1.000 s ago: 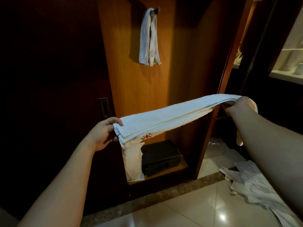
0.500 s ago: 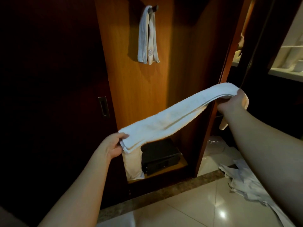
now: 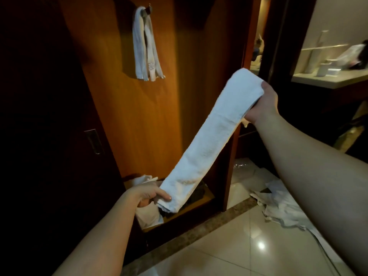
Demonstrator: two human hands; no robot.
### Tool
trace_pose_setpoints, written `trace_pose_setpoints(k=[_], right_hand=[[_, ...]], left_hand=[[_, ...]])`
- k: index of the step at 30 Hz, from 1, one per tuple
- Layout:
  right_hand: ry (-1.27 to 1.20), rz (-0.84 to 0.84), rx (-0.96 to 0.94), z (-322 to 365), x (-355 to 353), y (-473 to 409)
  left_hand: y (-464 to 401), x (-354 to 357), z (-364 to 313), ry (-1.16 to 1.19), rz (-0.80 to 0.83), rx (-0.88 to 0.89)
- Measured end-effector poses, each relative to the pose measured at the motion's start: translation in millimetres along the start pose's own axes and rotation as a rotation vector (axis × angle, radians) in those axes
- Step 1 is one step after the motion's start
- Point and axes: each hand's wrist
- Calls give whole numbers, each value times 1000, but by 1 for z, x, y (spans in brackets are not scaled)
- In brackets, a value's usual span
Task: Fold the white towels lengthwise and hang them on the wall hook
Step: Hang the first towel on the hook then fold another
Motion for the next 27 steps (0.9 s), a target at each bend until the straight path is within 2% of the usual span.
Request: trace_pose_setpoints(k=[4, 9, 13, 17, 22, 27], right_hand=[[18, 85, 8, 6, 9, -7], [147, 153, 80, 13, 15, -21], [327, 203, 102, 23, 21, -31], [459, 214, 126, 40, 29, -41], [632, 301, 111, 65, 32, -54], [615, 291, 155, 65, 22, -67]], left_hand=[[-27, 17, -38, -113, -28, 91], [-37, 34, -138, 116, -116, 462], [-36, 46, -205, 111, -116, 628], [-43, 61, -234, 102, -74, 647], [-50, 59, -244, 266, 48, 593], [-50, 47, -250, 391, 225, 555]])
Point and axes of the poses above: each hand's wrist, its own y-axis away from the middle knuckle, its own x-axis out of the palm, z = x × y, and after that the axes turned 14 degrees about -y, right-handed
